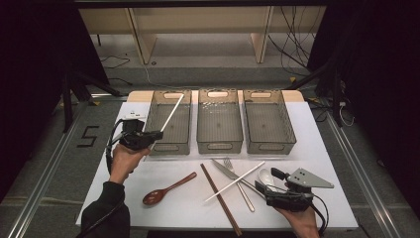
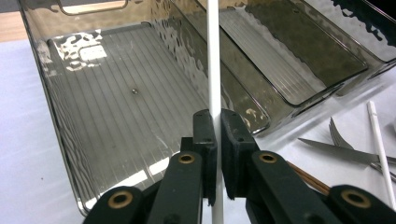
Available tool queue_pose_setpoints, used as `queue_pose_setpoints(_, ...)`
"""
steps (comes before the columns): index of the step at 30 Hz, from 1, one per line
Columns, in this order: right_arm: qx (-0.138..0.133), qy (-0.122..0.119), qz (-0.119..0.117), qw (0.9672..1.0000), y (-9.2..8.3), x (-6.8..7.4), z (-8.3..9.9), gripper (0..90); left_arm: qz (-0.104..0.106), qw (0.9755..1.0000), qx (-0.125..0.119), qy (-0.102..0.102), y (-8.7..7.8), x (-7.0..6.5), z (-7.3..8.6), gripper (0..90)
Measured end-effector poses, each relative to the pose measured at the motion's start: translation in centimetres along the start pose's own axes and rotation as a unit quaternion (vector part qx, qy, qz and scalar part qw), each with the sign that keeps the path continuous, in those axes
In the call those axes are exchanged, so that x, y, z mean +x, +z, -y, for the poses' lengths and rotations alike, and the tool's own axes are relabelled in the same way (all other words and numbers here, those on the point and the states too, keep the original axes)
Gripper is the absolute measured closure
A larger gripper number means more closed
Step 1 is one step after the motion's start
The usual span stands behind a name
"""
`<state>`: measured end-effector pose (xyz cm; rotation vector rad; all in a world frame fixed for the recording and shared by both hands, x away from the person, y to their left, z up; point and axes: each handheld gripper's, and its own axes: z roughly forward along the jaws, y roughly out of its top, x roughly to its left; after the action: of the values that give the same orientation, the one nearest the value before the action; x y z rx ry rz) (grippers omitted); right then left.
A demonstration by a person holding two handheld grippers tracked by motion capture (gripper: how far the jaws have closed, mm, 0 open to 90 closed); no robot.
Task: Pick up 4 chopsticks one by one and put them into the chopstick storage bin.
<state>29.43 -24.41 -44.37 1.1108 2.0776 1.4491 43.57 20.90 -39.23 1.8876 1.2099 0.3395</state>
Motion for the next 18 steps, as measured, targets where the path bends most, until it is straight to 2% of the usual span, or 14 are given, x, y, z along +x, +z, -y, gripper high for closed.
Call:
queue_pose_setpoints(4, -0.001, 0.001, 0.001, 1.0000, -0.1, 0.0, 0.0, 25.1, 0.000, 1.0000, -0.001, -0.002, 0.0, 0.3, -0.5, 85.3)
queue_pose_setpoints(7, -0.001, 0.003, 0.001, 1.0000, 0.0, -0.1, 0.0, 25.1, -0.006, 1.0000, 0.003, 0.004, 0.2, 0.5, -0.9, 85.3)
queue_pose_setpoints(12, 0.000, 0.002, 0.000, 1.0000, 0.1, 0.0, 0.0, 25.1, -0.010, 0.9999, 0.009, -0.001, 0.7, 1.6, -1.6, 85.3)
queue_pose_setpoints(18, 0.001, 0.002, 0.000, 1.0000, 0.1, 0.0, 0.0, 25.1, -0.022, 0.9993, 0.028, 0.009, 1.4, 2.3, -2.5, 85.3)
